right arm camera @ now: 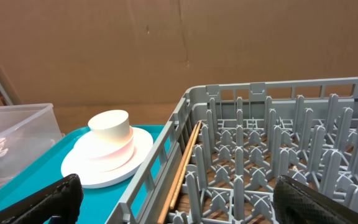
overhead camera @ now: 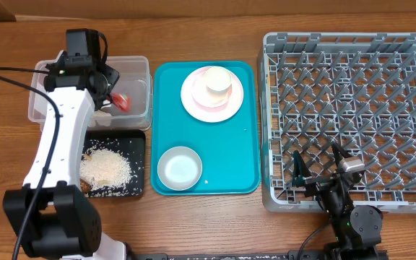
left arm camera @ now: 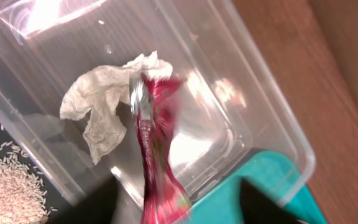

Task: Sort waste into correct bins and load items into the dishwasher
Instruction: 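Carry the red wrapper with the left gripper and drop it into the clear bin, then reach the left gripper to the cream cup on the pink plate and grasp it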

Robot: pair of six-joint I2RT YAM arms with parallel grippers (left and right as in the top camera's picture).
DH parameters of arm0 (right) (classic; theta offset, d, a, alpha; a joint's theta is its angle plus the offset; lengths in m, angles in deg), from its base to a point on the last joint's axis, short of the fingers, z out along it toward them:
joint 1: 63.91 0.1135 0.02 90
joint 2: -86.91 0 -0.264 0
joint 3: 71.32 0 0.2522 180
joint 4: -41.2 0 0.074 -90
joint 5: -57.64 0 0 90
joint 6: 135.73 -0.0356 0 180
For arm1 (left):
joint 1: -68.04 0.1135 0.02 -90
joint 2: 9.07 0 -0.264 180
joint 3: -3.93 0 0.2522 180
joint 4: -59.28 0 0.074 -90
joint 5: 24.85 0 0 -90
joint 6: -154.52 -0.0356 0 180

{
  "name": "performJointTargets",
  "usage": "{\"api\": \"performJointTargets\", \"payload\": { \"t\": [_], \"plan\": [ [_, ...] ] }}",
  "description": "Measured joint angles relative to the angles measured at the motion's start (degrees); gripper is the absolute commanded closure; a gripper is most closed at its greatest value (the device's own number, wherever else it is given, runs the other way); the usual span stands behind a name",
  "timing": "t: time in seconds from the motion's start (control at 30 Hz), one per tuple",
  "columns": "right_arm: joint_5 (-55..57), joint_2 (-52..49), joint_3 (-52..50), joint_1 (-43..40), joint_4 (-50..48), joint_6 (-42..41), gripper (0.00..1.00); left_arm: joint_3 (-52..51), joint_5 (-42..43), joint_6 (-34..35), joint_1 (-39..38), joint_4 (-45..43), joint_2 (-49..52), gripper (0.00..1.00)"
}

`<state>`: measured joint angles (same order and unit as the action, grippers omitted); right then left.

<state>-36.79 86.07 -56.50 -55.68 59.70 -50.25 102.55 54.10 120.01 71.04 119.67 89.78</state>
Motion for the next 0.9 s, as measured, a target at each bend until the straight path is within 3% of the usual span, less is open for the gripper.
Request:
{"api": "performJointTargets", "payload": {
  "t": [0.13, 0.27, 0.47, 0.57, 0.67, 0.9],
  "plan": [
    [-0.02, 0.00, 0.00, 0.00, -0.02, 0.04, 0.00, 0.00, 0.15, -0.22, 0.00, -0.28, 1.16, 0.26],
    [-0.02, 0.00, 0.00, 0.00, -0.02, 0.02, 0.00, 0.31, 3.23, -5.53, 0.00, -1.36, 1.25, 0.26],
    [-0.02, 0.00, 0.00, 0.00, 0.00, 0.02, 0.00, 4.33, 22.62, -20.90, 0.00, 1.33, 1.36, 0.29],
    [-0.02, 0.00, 0.00, 0.00, 0.00, 0.02, 0.00, 5.55, 32.26, -25.55, -0.02, 5.29, 1.36, 0.23],
    [-0.04, 0.00, 0.00, 0.00, -0.02, 0.02, 0.00, 5.64, 40.13, -27.96, -0.50, 11.72, 1.38, 0.28],
    [0.00, 0.00, 0.00, 0.00, 0.00, 0.02, 0.00, 5.64, 44.85, -33.88, -6.78, 14.88, 1.38, 0.36]
  ]
}}
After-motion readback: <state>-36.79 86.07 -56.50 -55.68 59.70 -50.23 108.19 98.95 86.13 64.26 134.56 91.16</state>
